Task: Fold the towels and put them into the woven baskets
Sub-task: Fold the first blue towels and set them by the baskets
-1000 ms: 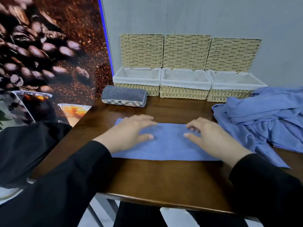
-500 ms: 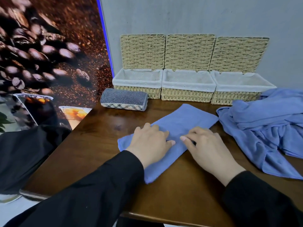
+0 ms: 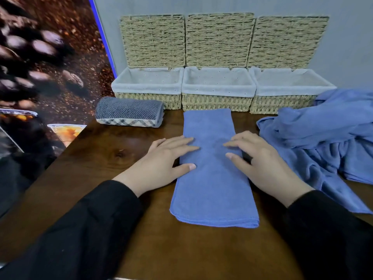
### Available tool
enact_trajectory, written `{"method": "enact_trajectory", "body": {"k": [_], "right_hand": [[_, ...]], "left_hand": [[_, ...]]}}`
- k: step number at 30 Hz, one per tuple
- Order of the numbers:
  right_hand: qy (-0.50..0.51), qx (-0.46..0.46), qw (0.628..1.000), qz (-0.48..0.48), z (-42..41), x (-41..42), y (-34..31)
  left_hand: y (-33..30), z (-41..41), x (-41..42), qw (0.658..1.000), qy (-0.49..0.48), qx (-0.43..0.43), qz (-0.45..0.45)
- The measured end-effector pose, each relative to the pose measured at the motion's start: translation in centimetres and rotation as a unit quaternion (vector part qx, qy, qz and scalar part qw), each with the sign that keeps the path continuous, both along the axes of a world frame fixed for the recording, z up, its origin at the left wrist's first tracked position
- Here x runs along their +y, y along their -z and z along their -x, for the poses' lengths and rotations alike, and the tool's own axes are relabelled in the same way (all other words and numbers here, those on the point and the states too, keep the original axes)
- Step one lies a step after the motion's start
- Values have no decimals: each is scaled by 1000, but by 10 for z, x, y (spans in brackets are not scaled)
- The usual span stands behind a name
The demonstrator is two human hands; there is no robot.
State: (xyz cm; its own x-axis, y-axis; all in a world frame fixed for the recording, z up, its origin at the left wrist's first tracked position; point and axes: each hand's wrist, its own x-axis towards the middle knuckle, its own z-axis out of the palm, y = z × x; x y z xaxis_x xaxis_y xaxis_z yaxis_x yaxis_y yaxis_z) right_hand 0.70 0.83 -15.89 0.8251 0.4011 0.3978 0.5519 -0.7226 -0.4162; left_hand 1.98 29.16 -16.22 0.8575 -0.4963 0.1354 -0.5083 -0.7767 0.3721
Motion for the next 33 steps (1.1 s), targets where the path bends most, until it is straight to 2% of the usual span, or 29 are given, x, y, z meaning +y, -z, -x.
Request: {"method": "enact_trajectory", "body": {"k": [3,6,11,15,21,23,25,27,28,30,33], "right_hand": [[-81,22,996,33,16,-2,-3],[-95,35,993,54,26,-15,4],[-98,65,990,76,50,-42,11],[-155,73,982,86,65,-45,6],[-155,-55,978,132,50,-18,6],[-129,-36,989,65,43,-9,3],[-44,31,997,-57,35,-1,-3],[38,70,984,-162,28,8,-11],[66,84,974,-200,25,13,-14],[99,113,956,-250,20,20,-18],[92,127,952,-264,17,26,-20]], "left_hand": [[-1,2,7,999,20,40,2],[-4,3,8,996,11,75,-43],[-8,5,5,996,-1,83,-40],[-8,6,2,996,-7,83,-40],[-8,8,0,997,-4,65,-41],[-6,8,1,998,8,58,1],[-9,12,2,990,26,63,126],[-13,17,4,955,40,115,269],[-15,19,5,938,44,145,311],[-17,23,5,926,58,184,326],[-20,23,-7,933,25,189,304]]}}
